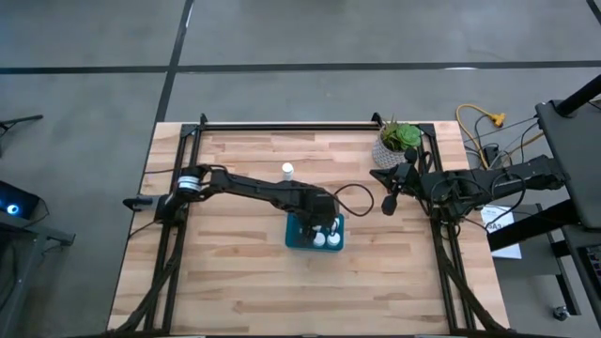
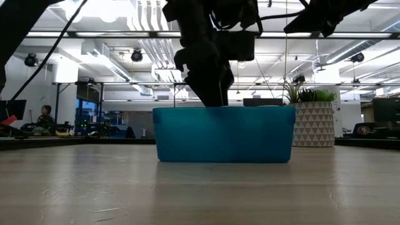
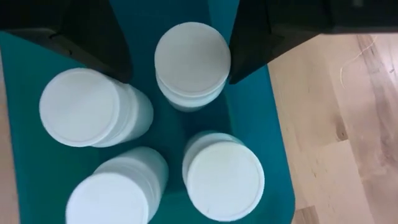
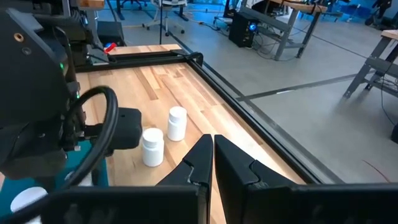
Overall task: Pick and place pill bottles into a basket
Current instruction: Put the white pill bottle into the blue bin
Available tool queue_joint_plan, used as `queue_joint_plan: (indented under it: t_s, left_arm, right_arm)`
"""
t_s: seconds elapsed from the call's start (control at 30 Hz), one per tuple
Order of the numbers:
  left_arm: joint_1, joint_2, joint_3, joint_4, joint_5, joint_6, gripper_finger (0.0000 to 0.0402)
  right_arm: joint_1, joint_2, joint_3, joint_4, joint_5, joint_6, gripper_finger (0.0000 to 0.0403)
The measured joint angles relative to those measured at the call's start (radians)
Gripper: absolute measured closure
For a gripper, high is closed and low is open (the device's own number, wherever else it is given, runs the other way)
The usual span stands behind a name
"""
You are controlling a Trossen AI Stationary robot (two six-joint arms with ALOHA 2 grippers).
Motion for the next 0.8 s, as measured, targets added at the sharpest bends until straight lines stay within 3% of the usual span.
queue_joint_plan:
  t_s: [0.33, 0.7, 0.8]
  left_arm:
    - [-0.001, -0.004, 0.004, -0.004, -0.034, 0.003, 0.0158]
    - [-0.001, -0.006, 0.103, -0.066, -0.048, 0.003, 0.0158]
    - [-0.001, -0.007, 0.116, -0.098, -0.099, 0.011, 0.0158]
  right_arm:
    - [0.000, 0.000, 0.000, 0.000, -0.005, 0.004, 0.0394]
    - [0.000, 0.000, 0.000, 0.000, -0.005, 0.004, 0.0394]
    - [0.000, 0.000, 0.000, 0.000, -0.005, 0.004, 0.0394]
